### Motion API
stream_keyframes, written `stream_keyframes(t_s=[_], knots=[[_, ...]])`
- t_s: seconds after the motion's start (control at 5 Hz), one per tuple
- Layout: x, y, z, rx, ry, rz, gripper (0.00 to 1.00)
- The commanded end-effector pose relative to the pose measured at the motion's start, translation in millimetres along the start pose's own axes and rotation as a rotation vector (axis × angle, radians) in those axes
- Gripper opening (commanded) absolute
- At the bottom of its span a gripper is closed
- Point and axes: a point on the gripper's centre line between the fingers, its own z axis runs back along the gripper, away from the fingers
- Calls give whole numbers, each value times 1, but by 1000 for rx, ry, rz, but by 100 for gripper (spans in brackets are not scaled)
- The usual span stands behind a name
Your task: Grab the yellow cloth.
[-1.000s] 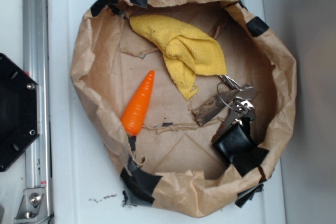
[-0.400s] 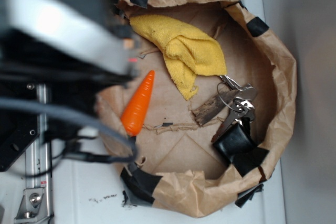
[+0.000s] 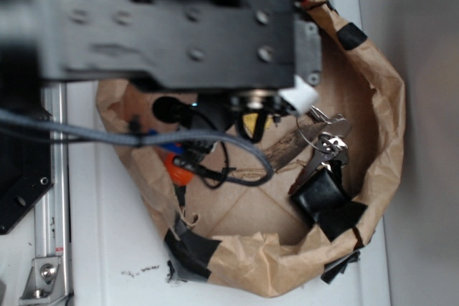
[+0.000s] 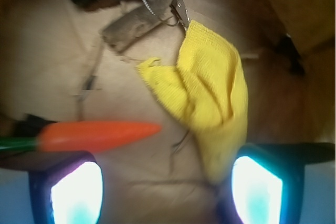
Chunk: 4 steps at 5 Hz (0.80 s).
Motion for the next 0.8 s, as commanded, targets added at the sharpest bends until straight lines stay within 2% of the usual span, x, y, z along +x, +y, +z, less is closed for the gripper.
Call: stream_keyframes(t_s=[0.0, 0.2, 0.4, 0.6], knots=[[7, 32, -40, 52, 117, -99, 100], [2, 48, -54, 63, 172, -94, 100], [-1, 62, -52, 95, 163, -77, 100], [-6, 63, -65, 148, 197, -72, 100]])
